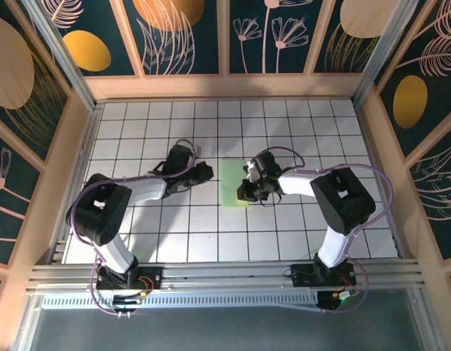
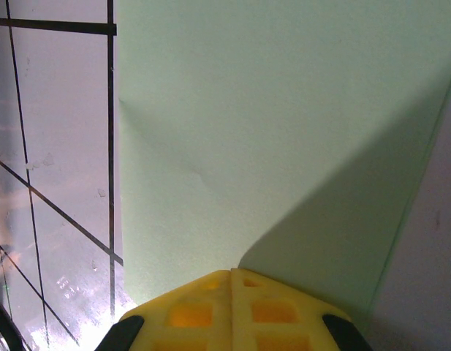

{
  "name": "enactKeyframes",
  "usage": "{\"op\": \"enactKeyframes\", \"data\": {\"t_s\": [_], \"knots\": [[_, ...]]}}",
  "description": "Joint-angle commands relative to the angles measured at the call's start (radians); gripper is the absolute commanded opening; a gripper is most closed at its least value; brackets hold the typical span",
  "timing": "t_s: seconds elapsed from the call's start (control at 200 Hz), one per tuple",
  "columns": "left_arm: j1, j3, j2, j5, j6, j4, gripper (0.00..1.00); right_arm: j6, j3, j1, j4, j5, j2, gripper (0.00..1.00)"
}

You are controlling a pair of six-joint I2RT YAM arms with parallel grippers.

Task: Fold a paper plane with a square sheet of paper (fold left side to right side)
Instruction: Fold the triangle a second time at the center of the table.

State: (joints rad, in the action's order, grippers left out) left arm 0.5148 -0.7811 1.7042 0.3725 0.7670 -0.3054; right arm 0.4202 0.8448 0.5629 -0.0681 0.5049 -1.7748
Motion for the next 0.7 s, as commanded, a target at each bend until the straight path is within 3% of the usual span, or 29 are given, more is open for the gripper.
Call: {"op": "enactKeyframes", "data": {"t_s": [0.0, 0.325, 0.696], "knots": [[0.030, 0.012, 0.002, 0.073, 0.081, -0.119, 0.00, -0.007, -0.028, -0.009, -0.103, -0.169, -0.070, 0.00], [0.062, -0.089, 0.148, 0.091, 0.049, -0.083, 0.00, -0.006, -0.023, -0.009, -0.096, -0.160, -0.081, 0.00], [0.064, -0.112, 0.230, 0.017, -0.016, 0.026, 0.00, 0.009, -0.017, -0.010, -0.080, -0.126, -0.063, 0.00]]}}
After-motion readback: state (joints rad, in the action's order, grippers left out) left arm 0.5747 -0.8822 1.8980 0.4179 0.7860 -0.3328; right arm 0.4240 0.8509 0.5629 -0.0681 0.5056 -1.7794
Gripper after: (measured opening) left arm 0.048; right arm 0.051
